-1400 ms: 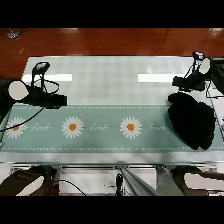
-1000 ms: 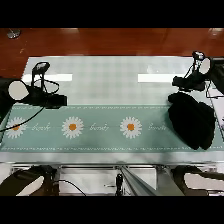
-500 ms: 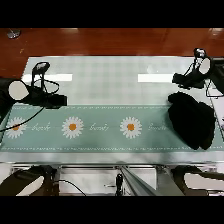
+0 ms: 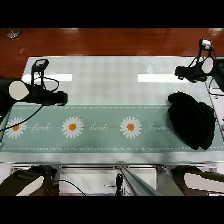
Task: Fold the shirts.
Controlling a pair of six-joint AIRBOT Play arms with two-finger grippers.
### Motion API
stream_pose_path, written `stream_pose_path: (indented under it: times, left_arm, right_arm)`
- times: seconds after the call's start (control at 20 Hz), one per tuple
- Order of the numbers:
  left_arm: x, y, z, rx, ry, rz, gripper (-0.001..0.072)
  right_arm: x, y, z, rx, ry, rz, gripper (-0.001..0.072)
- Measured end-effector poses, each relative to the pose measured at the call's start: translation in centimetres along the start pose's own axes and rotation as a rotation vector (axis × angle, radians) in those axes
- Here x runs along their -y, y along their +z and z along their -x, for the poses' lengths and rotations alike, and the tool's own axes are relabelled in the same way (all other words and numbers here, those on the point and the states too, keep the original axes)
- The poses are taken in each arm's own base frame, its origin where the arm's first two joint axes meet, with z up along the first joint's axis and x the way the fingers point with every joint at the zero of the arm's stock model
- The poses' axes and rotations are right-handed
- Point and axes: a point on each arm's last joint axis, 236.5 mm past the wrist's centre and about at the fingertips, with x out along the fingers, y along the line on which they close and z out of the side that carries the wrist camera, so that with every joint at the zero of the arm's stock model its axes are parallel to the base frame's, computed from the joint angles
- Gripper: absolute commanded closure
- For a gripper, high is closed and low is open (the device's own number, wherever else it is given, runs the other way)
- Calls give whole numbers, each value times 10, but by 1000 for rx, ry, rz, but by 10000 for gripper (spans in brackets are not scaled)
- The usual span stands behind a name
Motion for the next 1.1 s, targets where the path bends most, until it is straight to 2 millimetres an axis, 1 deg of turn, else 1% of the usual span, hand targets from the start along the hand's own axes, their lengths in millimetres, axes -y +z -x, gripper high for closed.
stream_pose_path:
  times: [0.1,0.15,0.2,0.25,0.3,0.35,0.45,0.5,0.55,0.65,0.75,0.8,0.85,0.9,0.95,1.0,1.05,1.1]
  left_arm:
    - [-13,20,5,70,42,-18,3]
    - [-21,26,8,91,67,-26,4]
    - [-30,31,11,104,93,-26,5]
    - [-38,32,12,107,111,-22,4]
    - [-44,32,11,109,122,-15,5]
    - [-47,28,8,99,126,-6,4]
    - [-47,17,-2,79,104,21,5]
    - [-44,10,-9,64,85,39,5]
    - [-41,5,-14,57,70,52,4]
    - [-37,-3,-23,42,47,72,4]
    - [-32,-8,-30,27,30,82,5]
    - [-30,-9,-33,24,21,89,4]
    - [-27,-12,-37,13,10,99,4]
    - [-23,-14,-40,3,-6,113,4]
    - [-18,-15,-43,-4,-27,130,5]
    - [-12,-16,-45,-13,-53,144,5]
    - [-7,-13,-44,-11,-77,151,5]
    - [-4,-8,-41,-3,-96,156,5]
  right_arm:
    - [23,1,24,4,-49,8,82]
    - [37,-6,37,-11,-77,10,83]
    - [50,-16,50,-26,-101,4,83]
    - [62,-33,60,-48,-123,-2,84]
    - [70,-53,68,-69,-137,-12,83]
    - [77,-73,72,-85,-152,-30,82]
    - [88,-117,70,-138,-179,-72,79]
    - [92,-135,65,-158,-191,-90,79]
    - [96,-148,58,-176,-203,-109,79]
    - [107,-168,42,-220,-234,-155,79]
    - [116,-192,24,-299,-253,-206,98]
    - [117,-204,16,-346,-247,-226,163]
    - [116,-215,8,-390,-231,-234,517]
    - [113,-222,2,-422,-207,-238,679]
    - [110,-223,0,-441,-186,-233,677]
    - [106,-218,0,-445,-160,-235,677]
    - [100,-207,3,-436,-130,-237,677]
    - [92,-181,9,-375,-85,-246,677]
